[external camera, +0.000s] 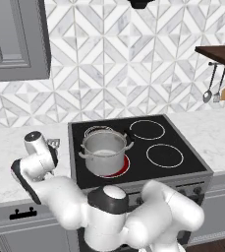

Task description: Put the mushroom and onion in the pot. Retrieve the spatula and lightly stir the vegetables in the pot.

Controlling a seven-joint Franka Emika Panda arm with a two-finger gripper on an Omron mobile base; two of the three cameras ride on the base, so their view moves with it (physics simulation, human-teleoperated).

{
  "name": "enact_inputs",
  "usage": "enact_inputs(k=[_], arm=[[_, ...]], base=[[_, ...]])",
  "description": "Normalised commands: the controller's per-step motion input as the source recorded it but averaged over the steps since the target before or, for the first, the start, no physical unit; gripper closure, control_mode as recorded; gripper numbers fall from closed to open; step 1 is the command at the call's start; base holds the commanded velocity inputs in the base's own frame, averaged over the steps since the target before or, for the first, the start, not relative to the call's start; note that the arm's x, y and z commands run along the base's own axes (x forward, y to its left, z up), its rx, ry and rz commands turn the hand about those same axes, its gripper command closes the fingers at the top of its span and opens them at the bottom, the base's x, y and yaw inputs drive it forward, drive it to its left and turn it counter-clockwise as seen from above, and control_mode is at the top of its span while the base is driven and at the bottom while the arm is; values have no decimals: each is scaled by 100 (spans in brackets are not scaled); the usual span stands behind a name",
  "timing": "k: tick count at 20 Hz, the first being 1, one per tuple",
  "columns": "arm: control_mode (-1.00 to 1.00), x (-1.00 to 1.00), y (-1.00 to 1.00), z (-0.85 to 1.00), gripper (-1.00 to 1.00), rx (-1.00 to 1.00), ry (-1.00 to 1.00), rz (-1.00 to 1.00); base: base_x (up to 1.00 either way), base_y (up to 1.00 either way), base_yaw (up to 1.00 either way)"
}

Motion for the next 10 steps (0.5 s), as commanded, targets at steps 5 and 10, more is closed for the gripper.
enact_inputs(k=[5, 10], arm=[[-100, -76, -42, 67, 100, 1, -10, 7], [-100, -73, -30, 100, 100, 1, -25, 13]], base=[[0, 0, 0], [0, 0, 0]])
